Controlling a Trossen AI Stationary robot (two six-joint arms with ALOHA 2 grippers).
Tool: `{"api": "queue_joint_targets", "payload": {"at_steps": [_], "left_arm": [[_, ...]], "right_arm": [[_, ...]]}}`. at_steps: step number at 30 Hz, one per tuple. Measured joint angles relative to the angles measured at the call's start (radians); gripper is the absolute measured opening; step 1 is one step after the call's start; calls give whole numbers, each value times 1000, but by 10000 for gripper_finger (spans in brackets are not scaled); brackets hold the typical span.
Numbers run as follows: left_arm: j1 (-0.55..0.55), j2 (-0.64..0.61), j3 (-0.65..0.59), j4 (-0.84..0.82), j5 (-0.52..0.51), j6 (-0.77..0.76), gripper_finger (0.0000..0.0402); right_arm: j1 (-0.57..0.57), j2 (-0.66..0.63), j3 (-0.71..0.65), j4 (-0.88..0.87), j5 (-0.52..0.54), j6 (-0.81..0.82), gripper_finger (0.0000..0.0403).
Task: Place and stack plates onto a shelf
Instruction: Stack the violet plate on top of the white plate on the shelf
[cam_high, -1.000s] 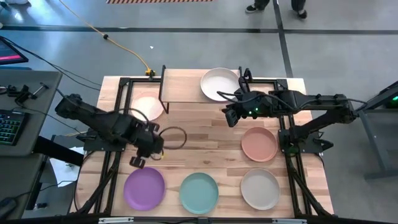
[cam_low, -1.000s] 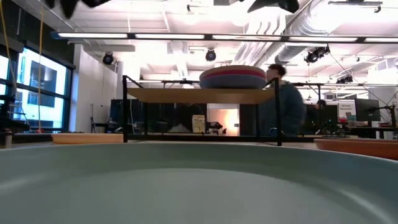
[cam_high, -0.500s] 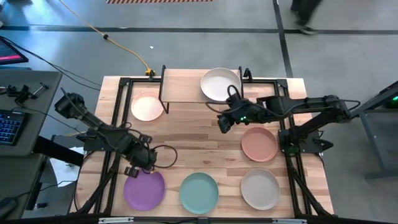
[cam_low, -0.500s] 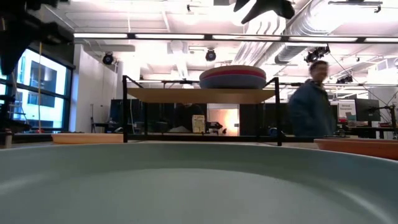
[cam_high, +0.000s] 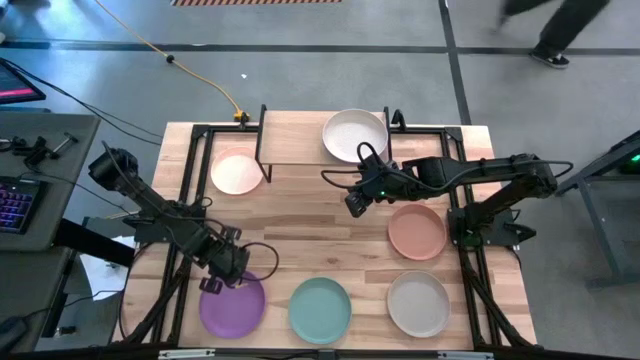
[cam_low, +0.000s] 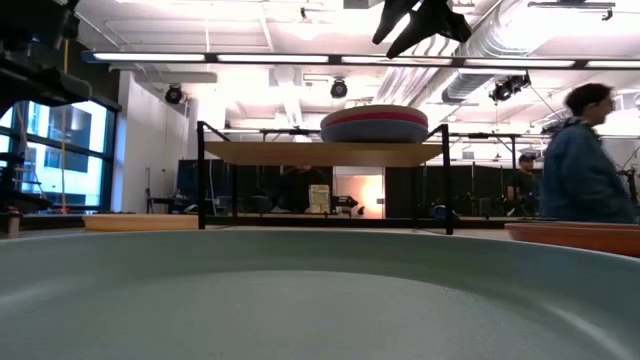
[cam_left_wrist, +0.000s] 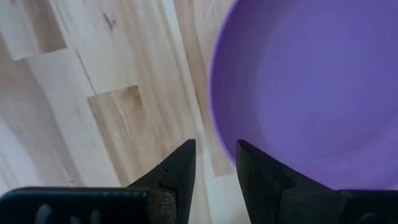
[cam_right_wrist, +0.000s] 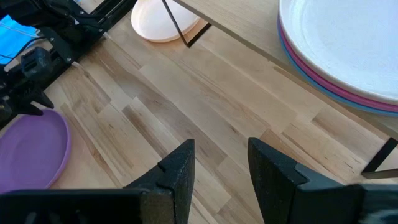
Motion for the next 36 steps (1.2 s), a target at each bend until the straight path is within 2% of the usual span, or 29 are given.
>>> {"api": "queue_joint_targets", "payload": {"at_steps": [11, 36], "left_arm": [[-46, 0, -71, 128, 3, -81, 104], [-53, 33, -74, 164, -28, -105, 104]], "right_arm": [[0, 0, 0, -2, 0, -3, 129], [0, 0, 0, -1, 0, 0, 129]]}}
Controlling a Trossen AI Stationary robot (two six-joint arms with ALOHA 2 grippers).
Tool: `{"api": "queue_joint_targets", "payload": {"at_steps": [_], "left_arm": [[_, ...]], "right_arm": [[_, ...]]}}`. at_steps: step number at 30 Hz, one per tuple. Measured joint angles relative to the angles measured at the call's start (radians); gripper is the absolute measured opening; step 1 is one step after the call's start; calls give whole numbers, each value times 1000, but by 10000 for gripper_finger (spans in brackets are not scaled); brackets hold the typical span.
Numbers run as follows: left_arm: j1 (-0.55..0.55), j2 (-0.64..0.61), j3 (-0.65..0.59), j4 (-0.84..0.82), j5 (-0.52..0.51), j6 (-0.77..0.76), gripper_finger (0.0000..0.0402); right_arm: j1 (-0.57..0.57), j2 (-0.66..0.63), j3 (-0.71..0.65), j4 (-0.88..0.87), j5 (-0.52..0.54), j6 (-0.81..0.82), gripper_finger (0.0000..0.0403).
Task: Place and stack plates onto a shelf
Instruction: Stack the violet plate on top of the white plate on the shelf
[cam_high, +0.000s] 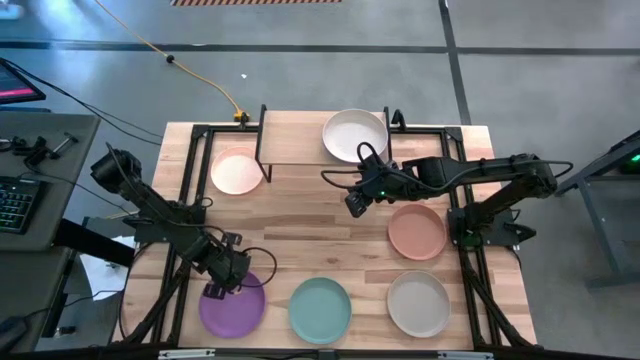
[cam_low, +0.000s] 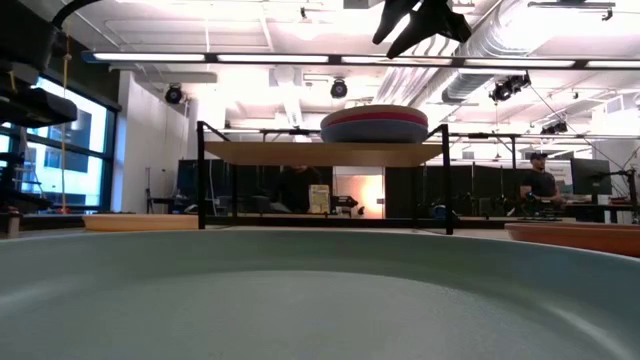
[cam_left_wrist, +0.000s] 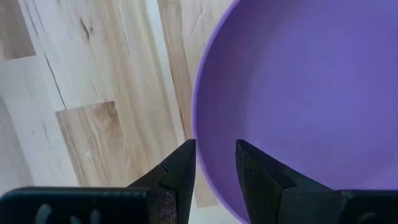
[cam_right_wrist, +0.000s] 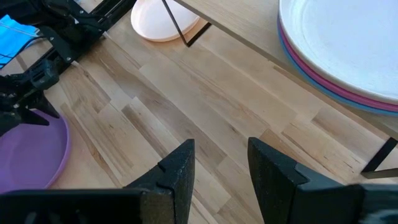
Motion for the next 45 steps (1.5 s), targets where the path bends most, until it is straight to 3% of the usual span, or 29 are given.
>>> {"api": "queue_joint_targets", "payload": {"at_steps": [13, 45], "left_arm": [[2, 5, -97, 115, 55, -56, 104], [2, -32, -97, 73, 77, -185, 104]], "right_arm": [[0, 0, 0, 2, 0, 0, 129], [0, -1, 0, 2, 0, -3, 129]]}}
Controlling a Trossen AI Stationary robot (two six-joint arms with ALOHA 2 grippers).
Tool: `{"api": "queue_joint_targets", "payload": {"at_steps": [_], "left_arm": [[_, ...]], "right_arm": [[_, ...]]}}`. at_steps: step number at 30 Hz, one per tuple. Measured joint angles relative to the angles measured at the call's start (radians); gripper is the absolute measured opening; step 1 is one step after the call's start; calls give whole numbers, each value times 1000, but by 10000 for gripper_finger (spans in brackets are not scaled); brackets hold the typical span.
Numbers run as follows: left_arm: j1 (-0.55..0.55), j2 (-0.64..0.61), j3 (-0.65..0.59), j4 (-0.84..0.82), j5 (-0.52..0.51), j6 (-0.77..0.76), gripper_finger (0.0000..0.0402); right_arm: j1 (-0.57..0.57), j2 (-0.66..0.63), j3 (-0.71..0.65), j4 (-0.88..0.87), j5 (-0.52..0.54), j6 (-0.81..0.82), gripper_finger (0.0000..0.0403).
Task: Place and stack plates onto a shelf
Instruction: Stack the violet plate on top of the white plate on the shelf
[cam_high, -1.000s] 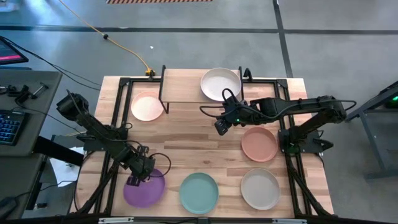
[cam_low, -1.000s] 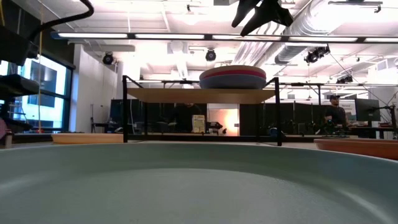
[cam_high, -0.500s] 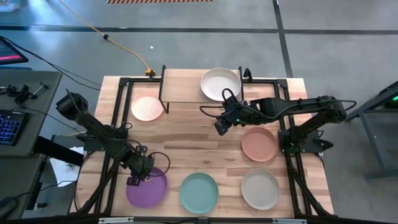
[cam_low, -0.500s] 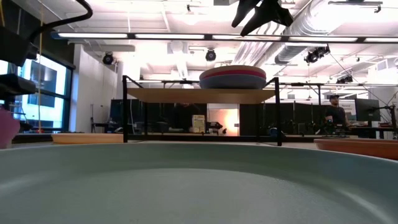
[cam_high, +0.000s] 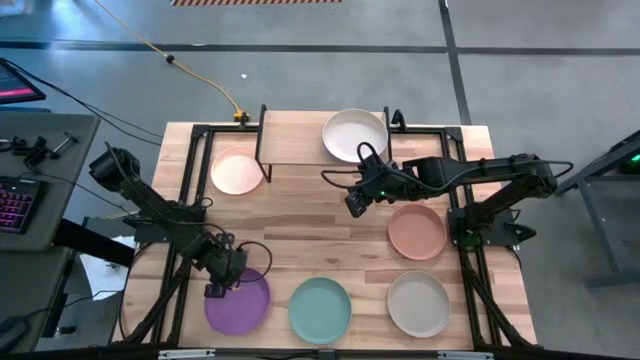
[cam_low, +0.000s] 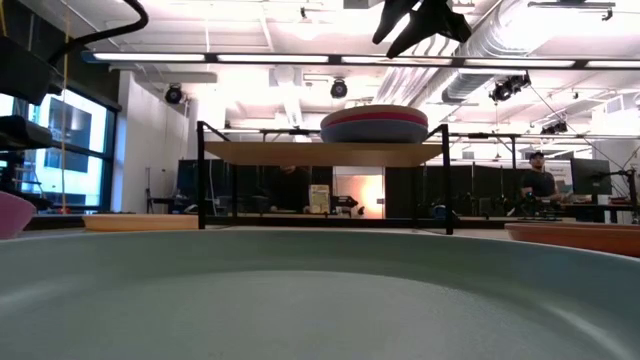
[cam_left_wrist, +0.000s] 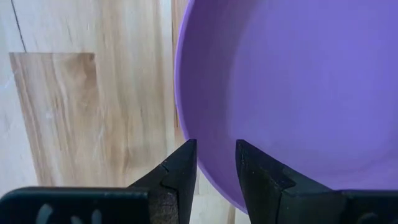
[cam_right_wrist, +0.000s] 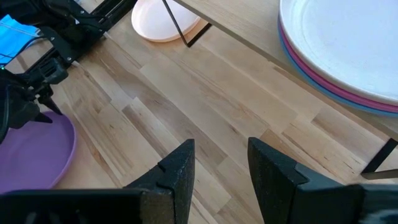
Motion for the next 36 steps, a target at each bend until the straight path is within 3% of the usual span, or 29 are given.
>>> {"api": "queue_joint_targets", "payload": {"at_steps": [10, 24, 36], "left_arm": [[0, 0, 72, -147, -31, 27, 104], [0, 1, -4, -52, -60, 33, 104], [21, 1, -26, 17, -6, 27, 104]], "right_arm": [[0, 0, 0, 0, 0, 0, 129], [0, 0, 0, 0, 0, 0, 129], [0, 0, 0, 0, 0, 3, 129]]}}
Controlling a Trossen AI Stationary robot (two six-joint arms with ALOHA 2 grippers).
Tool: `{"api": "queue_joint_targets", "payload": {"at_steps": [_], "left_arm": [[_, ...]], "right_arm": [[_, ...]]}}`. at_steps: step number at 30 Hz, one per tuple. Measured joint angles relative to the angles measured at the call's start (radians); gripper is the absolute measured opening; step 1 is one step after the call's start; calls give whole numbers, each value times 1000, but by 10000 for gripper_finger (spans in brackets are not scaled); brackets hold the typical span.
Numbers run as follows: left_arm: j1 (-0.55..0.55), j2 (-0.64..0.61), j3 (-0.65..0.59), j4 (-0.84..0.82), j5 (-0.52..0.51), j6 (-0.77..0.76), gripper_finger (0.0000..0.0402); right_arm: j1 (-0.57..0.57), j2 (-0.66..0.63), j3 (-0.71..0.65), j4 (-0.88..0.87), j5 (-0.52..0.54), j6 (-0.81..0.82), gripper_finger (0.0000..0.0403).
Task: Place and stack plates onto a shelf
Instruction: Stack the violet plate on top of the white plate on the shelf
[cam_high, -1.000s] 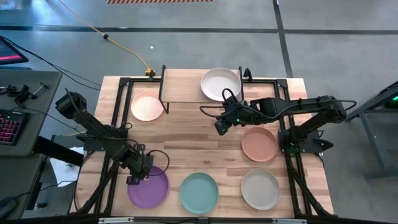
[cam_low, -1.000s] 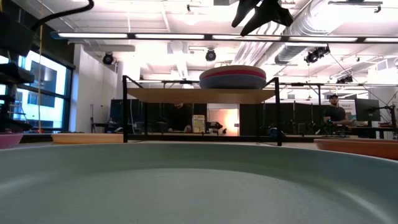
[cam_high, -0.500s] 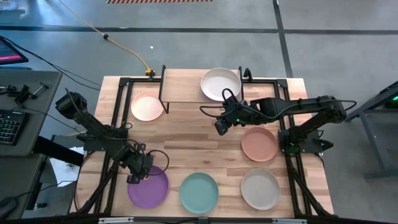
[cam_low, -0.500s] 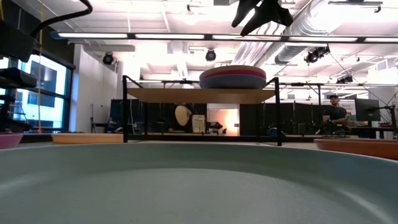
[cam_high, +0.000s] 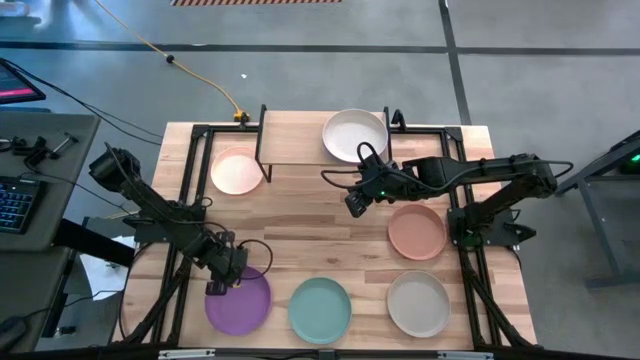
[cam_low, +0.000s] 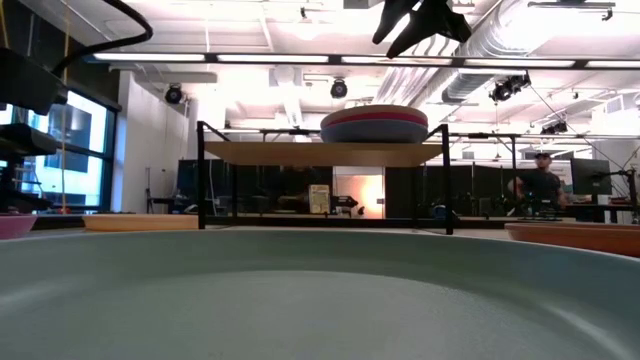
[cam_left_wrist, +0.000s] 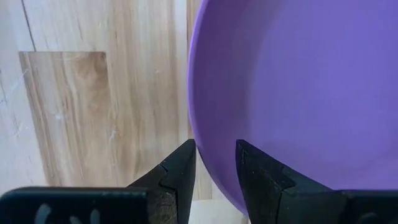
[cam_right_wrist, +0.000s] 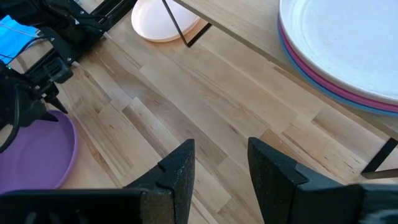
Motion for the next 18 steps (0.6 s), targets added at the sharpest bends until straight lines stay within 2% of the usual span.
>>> {"api": "queue_joint_targets", "payload": {"at_steps": [7, 14, 18], "left_arm": [[6, 0, 0, 0, -4, 3, 92], [24, 0, 0, 4, -8, 47, 17], [36, 0, 0, 0, -1, 56, 7]], "right_arm": [[0, 0, 0, 0, 0, 0, 129], [0, 0, 0, 0, 0, 0, 129], [0, 0, 0, 0, 0, 0, 129]]}}
